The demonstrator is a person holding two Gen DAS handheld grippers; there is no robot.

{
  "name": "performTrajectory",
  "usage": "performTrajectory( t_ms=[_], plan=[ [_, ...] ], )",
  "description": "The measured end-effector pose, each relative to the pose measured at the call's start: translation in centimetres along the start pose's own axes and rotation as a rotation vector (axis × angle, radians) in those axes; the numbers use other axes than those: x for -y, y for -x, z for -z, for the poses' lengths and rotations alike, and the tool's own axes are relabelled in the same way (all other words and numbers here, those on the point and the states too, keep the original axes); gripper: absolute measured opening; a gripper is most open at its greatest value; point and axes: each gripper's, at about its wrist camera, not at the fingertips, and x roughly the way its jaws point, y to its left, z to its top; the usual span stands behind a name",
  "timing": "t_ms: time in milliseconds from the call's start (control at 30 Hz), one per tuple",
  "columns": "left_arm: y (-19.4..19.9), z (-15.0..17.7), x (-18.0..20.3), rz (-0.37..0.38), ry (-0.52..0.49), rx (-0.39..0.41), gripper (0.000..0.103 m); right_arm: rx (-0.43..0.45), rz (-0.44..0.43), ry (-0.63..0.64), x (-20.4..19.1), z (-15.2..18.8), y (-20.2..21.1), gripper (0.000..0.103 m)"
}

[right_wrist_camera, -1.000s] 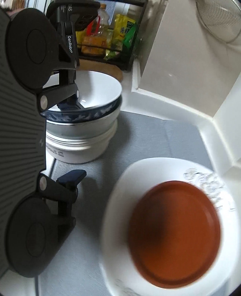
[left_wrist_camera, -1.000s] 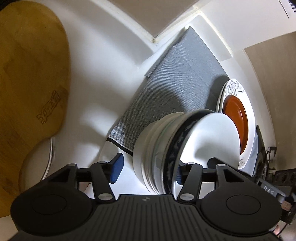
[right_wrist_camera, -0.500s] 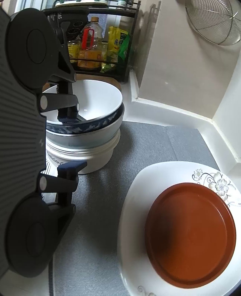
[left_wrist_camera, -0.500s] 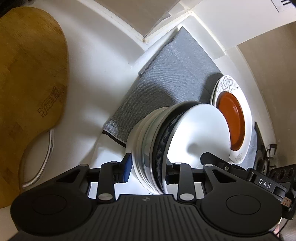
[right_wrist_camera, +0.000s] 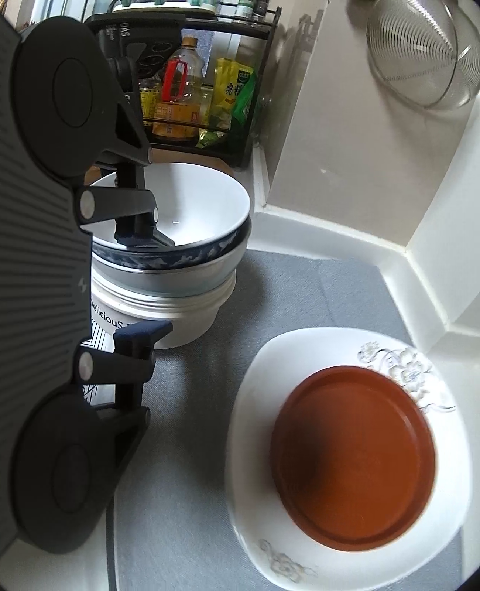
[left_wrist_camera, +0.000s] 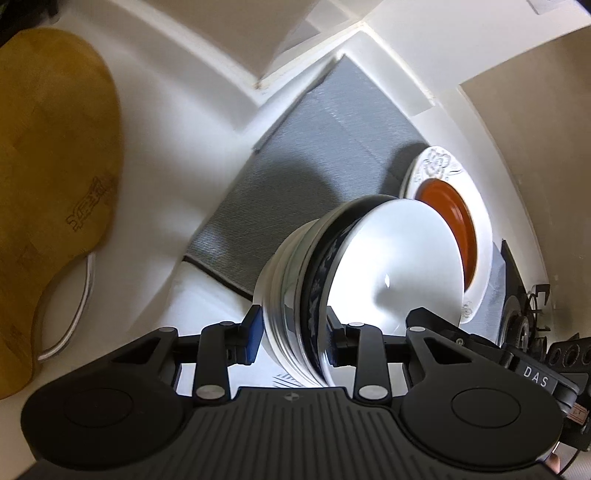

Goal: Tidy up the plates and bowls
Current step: 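Lower the bowl stack with both grippers onto the orange plate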

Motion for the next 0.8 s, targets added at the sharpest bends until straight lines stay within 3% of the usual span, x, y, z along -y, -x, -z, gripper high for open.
performTrajectory(
  t_ms=[433, 800],
  plan=[
    [0.9, -1.9, 7.6, 0.067, -0.140, 0.033, 0.038, 0.167, 0.036, 0.062, -1.0, -3.8, 7.5, 0.044],
    [-1.6, -5.0, 13.8, 0.119, -0.208, 0.021, 0.038, 0.271, 0.062, 0.035, 2.1, -9.4, 11.4, 0.044]
  ],
)
